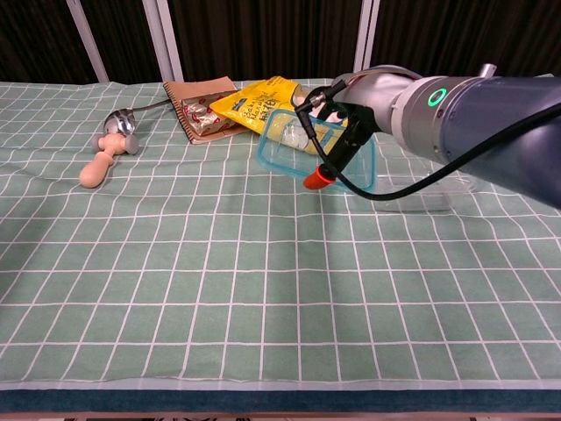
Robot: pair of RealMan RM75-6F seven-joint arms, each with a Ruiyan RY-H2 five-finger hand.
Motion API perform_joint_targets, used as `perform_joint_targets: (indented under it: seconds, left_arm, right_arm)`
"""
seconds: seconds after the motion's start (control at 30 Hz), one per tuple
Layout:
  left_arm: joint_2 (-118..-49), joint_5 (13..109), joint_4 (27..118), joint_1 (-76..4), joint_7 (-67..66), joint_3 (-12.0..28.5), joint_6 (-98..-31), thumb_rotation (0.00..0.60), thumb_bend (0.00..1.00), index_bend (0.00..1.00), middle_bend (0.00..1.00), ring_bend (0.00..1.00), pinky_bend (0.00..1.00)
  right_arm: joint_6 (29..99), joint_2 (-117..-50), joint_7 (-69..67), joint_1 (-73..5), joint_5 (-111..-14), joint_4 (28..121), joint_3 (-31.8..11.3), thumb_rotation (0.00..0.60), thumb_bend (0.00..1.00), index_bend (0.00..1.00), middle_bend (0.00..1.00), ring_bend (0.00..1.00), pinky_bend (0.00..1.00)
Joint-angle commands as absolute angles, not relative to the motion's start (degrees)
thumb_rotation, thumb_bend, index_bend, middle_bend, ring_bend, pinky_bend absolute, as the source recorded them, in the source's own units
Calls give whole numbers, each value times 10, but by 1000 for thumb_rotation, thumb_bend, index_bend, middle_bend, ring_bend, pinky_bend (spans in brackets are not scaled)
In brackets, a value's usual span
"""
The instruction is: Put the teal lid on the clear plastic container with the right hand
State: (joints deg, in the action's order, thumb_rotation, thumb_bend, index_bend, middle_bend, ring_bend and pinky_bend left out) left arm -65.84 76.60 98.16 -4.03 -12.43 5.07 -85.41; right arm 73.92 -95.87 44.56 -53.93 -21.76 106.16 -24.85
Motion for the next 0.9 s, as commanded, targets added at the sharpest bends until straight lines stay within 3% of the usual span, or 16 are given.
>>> perform_joint_targets:
  seconds: [0.03, 0.43, 0.6, 0.9]
  left_arm:
    - [-658, 766, 981, -40, -124, 51, -854, 600, 344, 125, 0, 0, 0]
    - [-658, 759, 980, -39, -125, 53, -855, 600, 345, 125, 0, 0, 0]
    - [-658, 752, 979, -38, -128, 55, -855, 600, 345, 125, 0, 0, 0]
    - [-663, 741, 978, -36, -145, 59, -863, 600, 345, 125, 0, 0, 0]
  right_arm:
    - [745, -945, 454, -541, -217, 1059, -247, 600, 327, 11, 373, 63, 0]
    - [715, -865, 497, -550, -182, 1063, -234, 600, 327, 12, 373, 63, 0]
    - [657, -821, 494, -548, -191, 1045, -219, 600, 327, 13, 373, 63, 0]
    - [495, -730, 432, -541, -251, 984, -191, 600, 329, 13, 373, 63, 0]
